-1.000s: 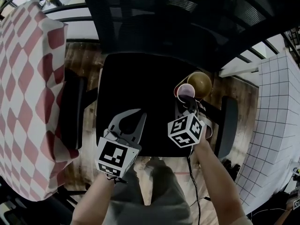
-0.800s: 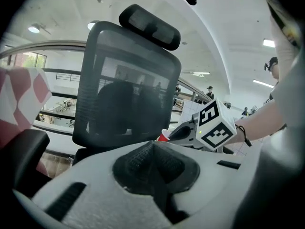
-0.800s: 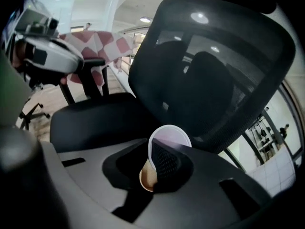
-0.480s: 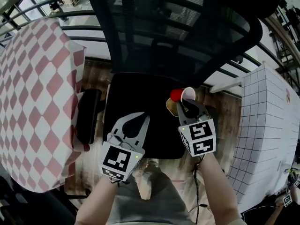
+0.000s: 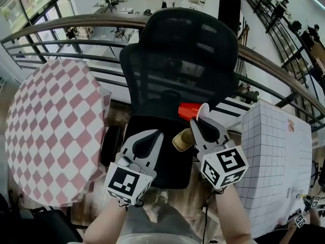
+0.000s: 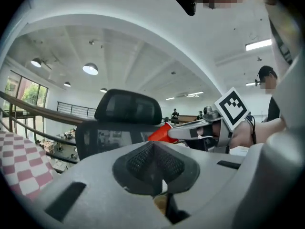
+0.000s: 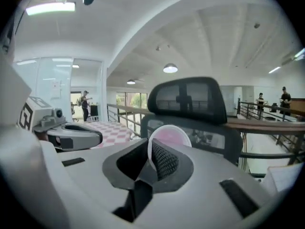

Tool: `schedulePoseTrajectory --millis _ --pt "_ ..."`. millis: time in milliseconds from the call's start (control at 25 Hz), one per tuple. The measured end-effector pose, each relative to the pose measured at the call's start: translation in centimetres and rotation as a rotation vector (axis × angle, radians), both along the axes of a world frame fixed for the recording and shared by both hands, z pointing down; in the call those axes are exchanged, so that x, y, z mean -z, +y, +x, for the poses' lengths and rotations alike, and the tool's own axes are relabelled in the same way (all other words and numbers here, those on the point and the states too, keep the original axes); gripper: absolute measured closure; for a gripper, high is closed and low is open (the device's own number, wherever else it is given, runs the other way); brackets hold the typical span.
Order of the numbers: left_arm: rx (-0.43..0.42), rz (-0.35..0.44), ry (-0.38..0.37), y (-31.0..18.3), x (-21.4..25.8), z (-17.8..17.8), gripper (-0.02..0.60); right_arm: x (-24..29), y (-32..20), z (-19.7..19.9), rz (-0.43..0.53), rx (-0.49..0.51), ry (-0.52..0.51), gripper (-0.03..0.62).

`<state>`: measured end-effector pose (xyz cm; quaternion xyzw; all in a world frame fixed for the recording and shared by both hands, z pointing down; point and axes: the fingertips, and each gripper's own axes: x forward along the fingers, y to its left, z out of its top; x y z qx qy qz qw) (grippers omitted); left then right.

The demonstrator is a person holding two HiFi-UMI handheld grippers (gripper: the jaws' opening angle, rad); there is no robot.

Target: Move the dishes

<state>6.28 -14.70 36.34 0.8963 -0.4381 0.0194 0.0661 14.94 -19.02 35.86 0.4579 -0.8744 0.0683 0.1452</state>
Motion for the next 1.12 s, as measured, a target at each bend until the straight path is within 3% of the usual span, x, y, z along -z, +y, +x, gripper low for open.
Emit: schedulePoseTrajectory --millis 200,320,640,840,1120 --pt "0.017 0.124 0.008 2.2 10.6 -0.7 0.568 11.4 1.9 -0.8 0.174 0.020 -0.071 0.559" --pt "0.057 0.217 -0.040 3.5 15.2 -1.6 0.569 17.1 3.6 -0.2 0.275 0.008 -0.075 0.559" --pt "0.095 0.368 -0.042 9.2 24.5 -3.9 0.568 26.4 10.9 1.5 0.463 -0.021 -0.069 0.559" --pt "0.124 0.448 -0.057 13.3 26.5 -5.9 0.568 28.3 16.2 1.4 0.532 -0.014 -0.118 0.559" --pt "0.149 0.371 -0.111 16.0 22.9 -7.6 0.568 25.4 18.9 -0.5 0.473 0.036 -0.115 0.559"
